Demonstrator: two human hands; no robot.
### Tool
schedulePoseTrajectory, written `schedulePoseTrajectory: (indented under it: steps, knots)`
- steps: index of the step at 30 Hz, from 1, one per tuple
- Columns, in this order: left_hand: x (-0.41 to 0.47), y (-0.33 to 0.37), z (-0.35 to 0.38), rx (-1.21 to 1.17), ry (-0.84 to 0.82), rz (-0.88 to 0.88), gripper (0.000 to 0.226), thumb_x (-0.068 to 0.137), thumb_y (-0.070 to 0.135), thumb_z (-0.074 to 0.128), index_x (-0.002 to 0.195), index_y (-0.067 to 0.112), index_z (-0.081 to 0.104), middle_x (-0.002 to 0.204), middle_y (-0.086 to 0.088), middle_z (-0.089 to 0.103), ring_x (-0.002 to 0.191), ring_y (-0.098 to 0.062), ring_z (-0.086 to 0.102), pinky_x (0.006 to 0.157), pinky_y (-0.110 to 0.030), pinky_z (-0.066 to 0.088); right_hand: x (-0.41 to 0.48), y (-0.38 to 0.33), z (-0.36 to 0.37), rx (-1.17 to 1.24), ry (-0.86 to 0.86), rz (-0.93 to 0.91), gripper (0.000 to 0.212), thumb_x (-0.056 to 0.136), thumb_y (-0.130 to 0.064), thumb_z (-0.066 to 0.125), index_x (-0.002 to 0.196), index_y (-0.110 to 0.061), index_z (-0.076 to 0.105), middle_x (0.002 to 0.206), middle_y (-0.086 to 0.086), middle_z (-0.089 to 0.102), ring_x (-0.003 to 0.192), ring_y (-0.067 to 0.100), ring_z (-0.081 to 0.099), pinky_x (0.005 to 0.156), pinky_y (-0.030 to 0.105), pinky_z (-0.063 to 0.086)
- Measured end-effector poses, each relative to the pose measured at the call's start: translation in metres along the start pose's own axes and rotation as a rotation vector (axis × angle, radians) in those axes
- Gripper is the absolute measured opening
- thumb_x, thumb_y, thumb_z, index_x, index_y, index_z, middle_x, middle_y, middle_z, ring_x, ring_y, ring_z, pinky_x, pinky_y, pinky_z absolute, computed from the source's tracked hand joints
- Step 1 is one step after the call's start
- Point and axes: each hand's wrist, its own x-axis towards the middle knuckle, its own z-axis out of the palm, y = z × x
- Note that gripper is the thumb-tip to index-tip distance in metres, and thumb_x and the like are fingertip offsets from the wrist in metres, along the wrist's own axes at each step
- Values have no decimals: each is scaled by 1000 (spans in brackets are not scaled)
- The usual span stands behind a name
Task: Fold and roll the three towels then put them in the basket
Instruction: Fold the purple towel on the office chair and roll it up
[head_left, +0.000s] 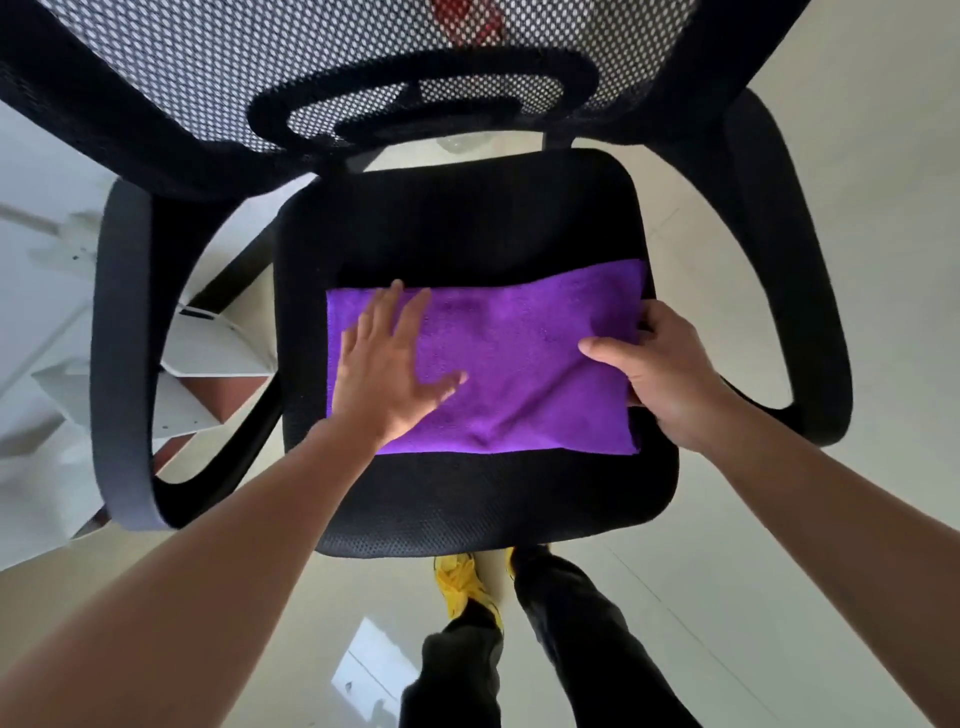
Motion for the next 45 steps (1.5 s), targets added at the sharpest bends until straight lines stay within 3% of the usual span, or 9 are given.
schedulePoseTrajectory:
  steps: [5, 17, 22, 25, 30, 33, 37, 41, 45]
  knots:
    - [-19, -80, -62, -19, 237, -409, 45, 85, 9, 54, 129, 9, 50, 131, -21, 48, 114, -44, 49, 93, -53, 42, -10, -31, 86, -144, -142, -89, 34, 74, -19, 78, 94, -24, 52, 94, 4, 67, 76, 20, 70, 50, 29, 52]
    - [-14, -100, -72, -233, 232, -380, 46, 83, -7, 43, 127, 4, 50, 132, -19, 47, 113, -39, 50, 91, -33, 33, 9, -4, 244, -295, -269, 72, 44, 79, -12, 72, 118, -14, 52, 96, 9, 66, 82, 23, 70, 73, 40, 60]
    - [-19, -83, -57, -16, 144, -68, 44, 88, 15, 53, 132, 12, 50, 147, -16, 35, 132, -37, 35, 104, -48, 35, 20, -22, 180, -31, 66, -16, 16, 89, 0, 57, 96, -13, 63, 79, 4, 66, 53, 5, 65, 48, 21, 49]
    - [-14, -65, -30, 137, -136, 195, 78, 86, 45, 61, 150, 23, 23, 161, -13, 3, 148, -32, 4, 116, -46, 18, 34, -29, 154, -37, 53, 20, 14, 92, -3, 57, 96, -13, 65, 88, 5, 69, 67, 10, 70, 56, 21, 52]
    - [-22, -79, 3, 218, -295, 140, 113, 74, 63, 64, 152, 26, -9, 160, -8, -19, 148, -29, -12, 119, -48, 10, 66, -43, 143, 34, -7, 119, 26, 95, -4, 55, 120, -11, 62, 109, 6, 66, 101, 16, 67, 83, 32, 57]
    - [-21, -80, 6, 204, -277, 128, 118, 71, 67, 65, 152, 26, -10, 159, -7, -20, 148, -27, -12, 118, -48, 11, 53, -51, 139, -117, 154, -68, 15, 90, -9, 62, 99, -17, 69, 99, 0, 70, 89, 9, 68, 76, 27, 57]
    - [-19, -83, 8, 188, -273, 91, 124, 66, 71, 65, 151, 26, -14, 159, -5, -22, 148, -25, -13, 119, -50, 13, -4, -2, 140, -131, -94, 73, 7, 88, -14, 66, 93, -13, 71, 81, 0, 74, 72, 10, 71, 53, 22, 53]
    - [-19, -86, 11, 190, -253, 90, 127, 63, 76, 63, 151, 26, -13, 160, -3, -20, 148, -23, -11, 118, -50, 12, -29, 66, 103, -277, 22, 327, 20, 83, -16, 72, 97, -2, 69, 92, 23, 70, 77, 18, 66, 70, 34, 53]
    - [-19, -85, 14, 185, -233, 86, 127, 63, 75, 64, 151, 27, -14, 159, -3, -21, 148, -23, -12, 118, -51, 11, -26, 75, 94, -428, 138, 153, 37, 73, -50, 72, 92, -19, 67, 78, -5, 72, 72, 4, 65, 73, 32, 53]
